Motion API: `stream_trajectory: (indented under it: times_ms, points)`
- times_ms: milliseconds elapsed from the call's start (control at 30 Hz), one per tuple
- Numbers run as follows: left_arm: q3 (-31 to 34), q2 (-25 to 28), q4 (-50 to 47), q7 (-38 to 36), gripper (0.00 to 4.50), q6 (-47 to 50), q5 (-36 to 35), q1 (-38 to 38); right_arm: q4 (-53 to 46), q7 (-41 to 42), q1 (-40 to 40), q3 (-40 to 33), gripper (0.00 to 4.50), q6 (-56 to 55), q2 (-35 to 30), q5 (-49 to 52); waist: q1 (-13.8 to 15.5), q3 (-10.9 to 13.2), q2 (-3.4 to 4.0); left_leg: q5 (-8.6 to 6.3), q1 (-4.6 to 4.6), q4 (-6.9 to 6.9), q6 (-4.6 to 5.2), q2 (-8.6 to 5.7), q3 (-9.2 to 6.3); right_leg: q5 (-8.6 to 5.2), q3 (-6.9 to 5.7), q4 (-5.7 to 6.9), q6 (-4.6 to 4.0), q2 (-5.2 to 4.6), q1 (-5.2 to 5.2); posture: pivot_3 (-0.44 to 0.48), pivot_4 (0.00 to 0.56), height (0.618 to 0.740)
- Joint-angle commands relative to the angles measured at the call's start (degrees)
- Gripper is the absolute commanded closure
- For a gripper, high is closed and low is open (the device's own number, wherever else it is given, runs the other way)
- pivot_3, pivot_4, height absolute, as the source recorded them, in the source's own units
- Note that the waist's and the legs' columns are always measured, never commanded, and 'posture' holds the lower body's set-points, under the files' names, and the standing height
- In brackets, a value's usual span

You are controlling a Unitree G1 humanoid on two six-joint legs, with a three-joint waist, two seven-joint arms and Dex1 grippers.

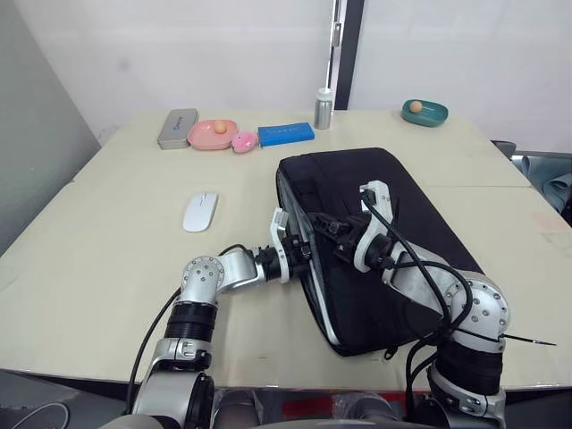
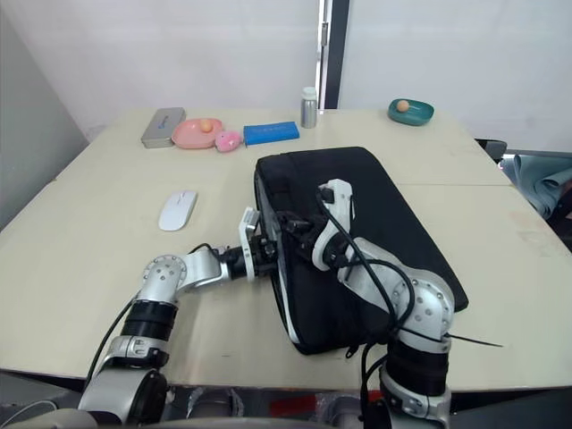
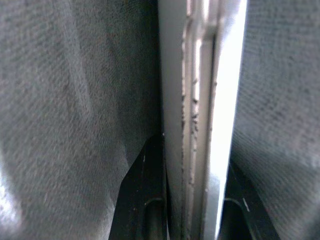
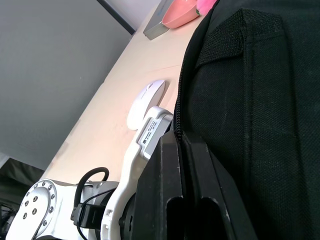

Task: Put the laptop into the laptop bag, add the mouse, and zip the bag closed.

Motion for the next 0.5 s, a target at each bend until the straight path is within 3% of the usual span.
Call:
stream_trajectory:
  times_ms: [33, 233, 500]
  points:
    - [2.2, -1.5, -4.0, -4.3, 4.20, -0.1, -2.4, -1.2, -0.1, -0.5, -1.9, -2.4, 4.48, -2.0, -2.1, 4.8, 0.0, 0.0, 0.00, 0.00, 0.00, 0.00, 0.00, 0.00, 0.00, 0.00, 0.00, 0.00, 0.00, 0.00, 0.00, 0.000, 0.150, 0.740]
    - [3.2, -1.7, -3.7, -4.4, 4.20, 0.5, -2.4, -1.2, 2.8, -3.3, -2.8, -5.3, 4.48, -4.4, -6.7, 13.6, 0.0, 0.0, 0.00, 0.01, -0.02, 0.00, 0.01, -0.01, 0.00, 0.00, 0.01, 0.00, 0.01, 0.00, 0.00, 0.000, 0.150, 0.740]
    - [4.0, -2.4, -3.7, -4.1, 4.20, 0.8, -2.2, -1.2, 5.3, -8.3, -0.9, -2.1, 4.48, -9.4, -8.1, 21.6, 0.0, 0.0, 0.00, 0.01, -0.06, 0.00, 0.02, -0.01, 0.00, 0.00, 0.01, -0.01, 0.00, 0.00, 0.00, 0.000, 0.150, 0.740]
